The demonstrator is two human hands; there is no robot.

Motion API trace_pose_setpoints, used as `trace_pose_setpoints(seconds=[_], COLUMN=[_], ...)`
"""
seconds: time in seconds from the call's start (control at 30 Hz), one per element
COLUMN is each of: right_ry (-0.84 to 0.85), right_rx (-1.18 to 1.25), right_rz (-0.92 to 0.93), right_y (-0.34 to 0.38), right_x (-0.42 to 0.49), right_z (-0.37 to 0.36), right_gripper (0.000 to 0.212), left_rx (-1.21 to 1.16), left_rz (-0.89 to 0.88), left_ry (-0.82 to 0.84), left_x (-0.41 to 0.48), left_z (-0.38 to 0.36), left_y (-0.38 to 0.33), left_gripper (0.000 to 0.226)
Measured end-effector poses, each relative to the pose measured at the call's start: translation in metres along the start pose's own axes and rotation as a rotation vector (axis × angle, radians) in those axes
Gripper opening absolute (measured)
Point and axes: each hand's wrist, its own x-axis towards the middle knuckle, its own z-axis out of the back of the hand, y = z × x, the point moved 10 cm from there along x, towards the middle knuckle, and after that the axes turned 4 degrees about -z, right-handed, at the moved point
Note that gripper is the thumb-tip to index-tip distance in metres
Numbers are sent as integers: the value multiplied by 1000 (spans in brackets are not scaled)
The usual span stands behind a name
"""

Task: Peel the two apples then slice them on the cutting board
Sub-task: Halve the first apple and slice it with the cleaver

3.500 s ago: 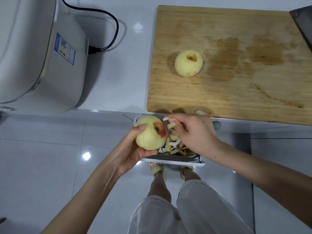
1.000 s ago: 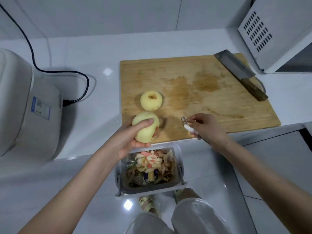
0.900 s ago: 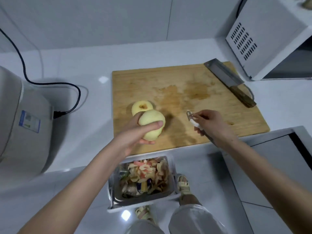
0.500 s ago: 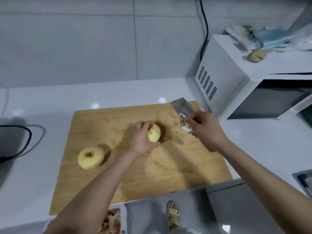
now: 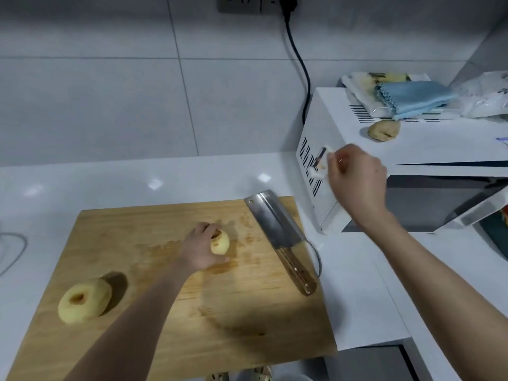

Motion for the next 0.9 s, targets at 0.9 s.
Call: trace_pose_setpoints(seconds=[0.9], right_ry=[651], right_rx=[-517], right_rz=[140], right_y=[-21], right_x=[-104], right_z=[-174], right_gripper=[40], left_rx=[-718], left_rz=[376], left_ry=[-105], left_x=[-8], left_z=[14], left_y=[47], left_gripper=[33])
